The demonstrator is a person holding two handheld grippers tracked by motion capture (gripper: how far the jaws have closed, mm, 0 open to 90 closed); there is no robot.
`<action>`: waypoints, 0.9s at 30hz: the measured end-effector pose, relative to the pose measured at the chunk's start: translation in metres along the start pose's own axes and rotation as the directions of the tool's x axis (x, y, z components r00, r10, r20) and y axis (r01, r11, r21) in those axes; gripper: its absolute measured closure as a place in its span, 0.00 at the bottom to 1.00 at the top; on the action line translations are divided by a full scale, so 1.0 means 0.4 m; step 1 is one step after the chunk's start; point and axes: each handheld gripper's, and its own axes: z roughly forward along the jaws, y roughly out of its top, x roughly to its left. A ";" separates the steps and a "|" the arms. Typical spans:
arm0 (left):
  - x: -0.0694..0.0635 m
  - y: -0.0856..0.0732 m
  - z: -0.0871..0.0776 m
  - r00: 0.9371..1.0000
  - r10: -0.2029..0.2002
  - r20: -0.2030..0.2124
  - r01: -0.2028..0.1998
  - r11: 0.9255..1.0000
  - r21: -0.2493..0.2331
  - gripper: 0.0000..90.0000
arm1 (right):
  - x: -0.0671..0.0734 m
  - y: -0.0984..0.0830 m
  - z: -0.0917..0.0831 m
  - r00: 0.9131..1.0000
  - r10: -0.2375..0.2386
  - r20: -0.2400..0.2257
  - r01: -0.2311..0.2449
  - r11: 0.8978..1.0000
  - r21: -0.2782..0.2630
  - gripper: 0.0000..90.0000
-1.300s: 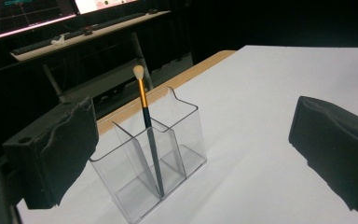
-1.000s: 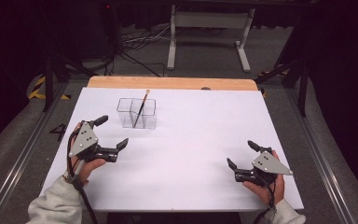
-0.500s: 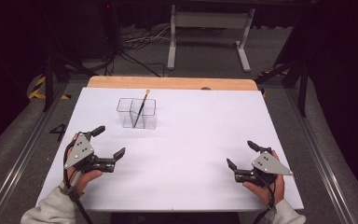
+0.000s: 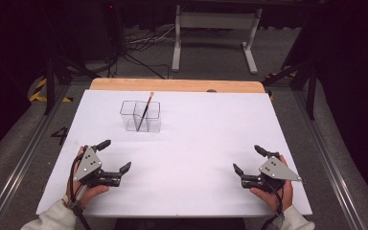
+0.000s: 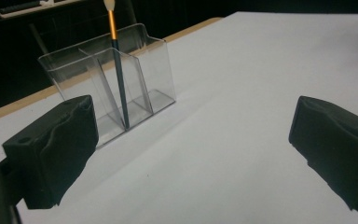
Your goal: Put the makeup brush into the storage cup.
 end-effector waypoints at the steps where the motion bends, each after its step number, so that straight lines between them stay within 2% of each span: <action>1: -0.004 -0.001 0.004 1.000 -0.007 0.002 0.007 1.000 -0.001 0.02 | -0.001 -0.001 0.000 1.000 0.001 0.001 -0.001 1.000 0.000 0.09; 8: -0.025 -0.004 0.031 1.000 0.006 0.019 -0.007 0.999 0.037 0.03 | -0.002 -0.002 -0.006 1.000 -0.001 0.007 0.001 1.000 0.002 0.09; 17: -0.022 -0.002 0.033 1.000 0.001 0.013 -0.002 0.999 0.040 0.03 | -0.006 -0.003 -0.007 1.000 -0.002 0.001 0.002 1.000 -0.004 0.09; 19: -0.024 0.000 0.034 1.000 -0.006 0.017 0.006 0.999 0.038 0.03 | -0.005 -0.004 -0.008 1.000 -0.001 -0.003 0.001 1.000 -0.005 0.09; 24: -0.027 0.003 0.041 1.000 0.007 0.026 -0.008 0.999 0.039 0.03 | -0.001 -0.004 -0.015 1.000 -0.003 -0.003 0.003 1.000 -0.007 0.09; 27: -0.028 0.004 0.040 1.000 -0.001 0.031 0.000 1.000 0.030 0.03 | 0.002 -0.004 -0.017 1.000 -0.005 0.000 0.005 1.000 -0.005 0.09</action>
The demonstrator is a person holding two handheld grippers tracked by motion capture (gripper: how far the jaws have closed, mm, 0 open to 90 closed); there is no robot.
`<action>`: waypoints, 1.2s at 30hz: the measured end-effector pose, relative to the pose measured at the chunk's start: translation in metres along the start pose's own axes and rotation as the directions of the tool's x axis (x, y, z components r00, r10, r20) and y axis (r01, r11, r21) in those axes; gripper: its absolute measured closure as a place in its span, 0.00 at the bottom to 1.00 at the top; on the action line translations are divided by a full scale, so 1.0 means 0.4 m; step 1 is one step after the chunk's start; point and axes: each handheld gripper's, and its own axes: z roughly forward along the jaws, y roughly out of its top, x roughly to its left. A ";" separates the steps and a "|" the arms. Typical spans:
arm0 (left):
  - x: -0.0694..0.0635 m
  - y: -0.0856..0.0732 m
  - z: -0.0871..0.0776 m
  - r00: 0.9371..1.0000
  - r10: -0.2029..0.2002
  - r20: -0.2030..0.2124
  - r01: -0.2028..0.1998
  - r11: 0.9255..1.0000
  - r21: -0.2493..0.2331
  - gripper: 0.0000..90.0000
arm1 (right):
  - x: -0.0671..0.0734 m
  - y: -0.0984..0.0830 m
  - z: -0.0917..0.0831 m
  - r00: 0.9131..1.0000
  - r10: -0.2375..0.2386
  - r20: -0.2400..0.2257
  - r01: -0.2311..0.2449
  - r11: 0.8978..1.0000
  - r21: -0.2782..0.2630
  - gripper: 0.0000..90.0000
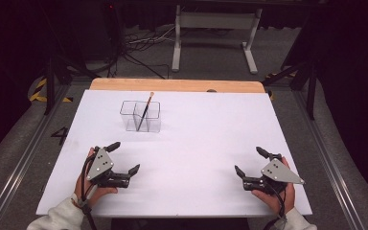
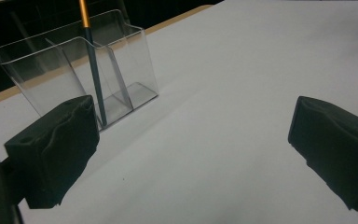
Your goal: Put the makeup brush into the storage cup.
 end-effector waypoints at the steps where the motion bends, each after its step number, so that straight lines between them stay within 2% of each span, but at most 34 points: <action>1: 0.001 0.000 0.000 1.000 -0.004 -0.001 0.004 1.000 -0.002 0.03 | 0.001 0.000 0.000 1.000 -0.001 0.000 0.001 1.000 0.003 0.09; 36: 0.012 0.001 0.012 1.000 -0.029 -0.011 0.029 1.000 0.005 0.04 | -0.008 -0.012 0.007 1.000 0.022 0.000 -0.022 1.000 0.019 0.09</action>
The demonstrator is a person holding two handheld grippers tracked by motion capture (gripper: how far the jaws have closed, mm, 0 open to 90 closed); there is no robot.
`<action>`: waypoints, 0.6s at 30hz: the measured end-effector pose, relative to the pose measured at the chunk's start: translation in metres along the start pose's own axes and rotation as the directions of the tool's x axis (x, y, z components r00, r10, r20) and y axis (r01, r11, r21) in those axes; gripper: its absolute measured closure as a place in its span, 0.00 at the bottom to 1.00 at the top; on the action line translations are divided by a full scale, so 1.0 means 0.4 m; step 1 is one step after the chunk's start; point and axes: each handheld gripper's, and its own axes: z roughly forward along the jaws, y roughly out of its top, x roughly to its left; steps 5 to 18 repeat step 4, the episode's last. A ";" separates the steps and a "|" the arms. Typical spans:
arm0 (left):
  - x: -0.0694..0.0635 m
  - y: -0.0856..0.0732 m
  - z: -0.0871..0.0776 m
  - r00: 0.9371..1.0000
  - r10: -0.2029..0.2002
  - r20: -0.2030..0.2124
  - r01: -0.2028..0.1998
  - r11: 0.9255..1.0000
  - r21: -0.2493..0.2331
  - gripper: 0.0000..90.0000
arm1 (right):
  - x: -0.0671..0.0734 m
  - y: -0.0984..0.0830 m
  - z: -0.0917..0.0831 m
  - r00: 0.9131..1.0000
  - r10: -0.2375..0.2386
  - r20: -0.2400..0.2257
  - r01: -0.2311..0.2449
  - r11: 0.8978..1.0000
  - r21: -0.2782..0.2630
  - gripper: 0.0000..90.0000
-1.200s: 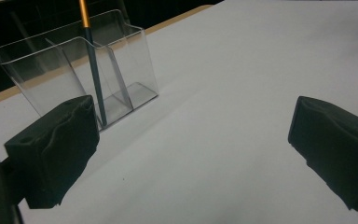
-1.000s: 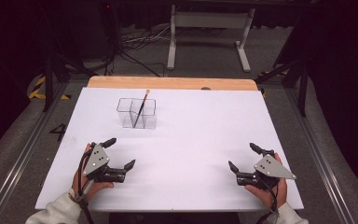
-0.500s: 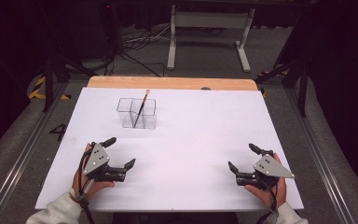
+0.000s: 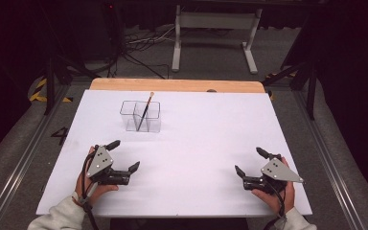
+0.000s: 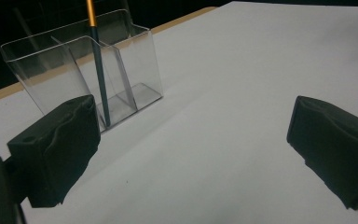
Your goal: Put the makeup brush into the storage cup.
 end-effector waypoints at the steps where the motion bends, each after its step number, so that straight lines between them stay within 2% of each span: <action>1: 0.001 0.000 -0.001 1.000 -0.005 -0.001 0.005 1.000 -0.001 0.04 | -0.001 0.000 0.001 1.000 0.004 0.000 -0.004 1.000 -0.001 0.09; 18: 0.001 0.001 -0.002 1.000 -0.003 -0.009 0.003 1.000 0.001 0.04 | -0.001 -0.003 0.003 1.000 0.007 0.000 -0.007 1.000 0.008 0.09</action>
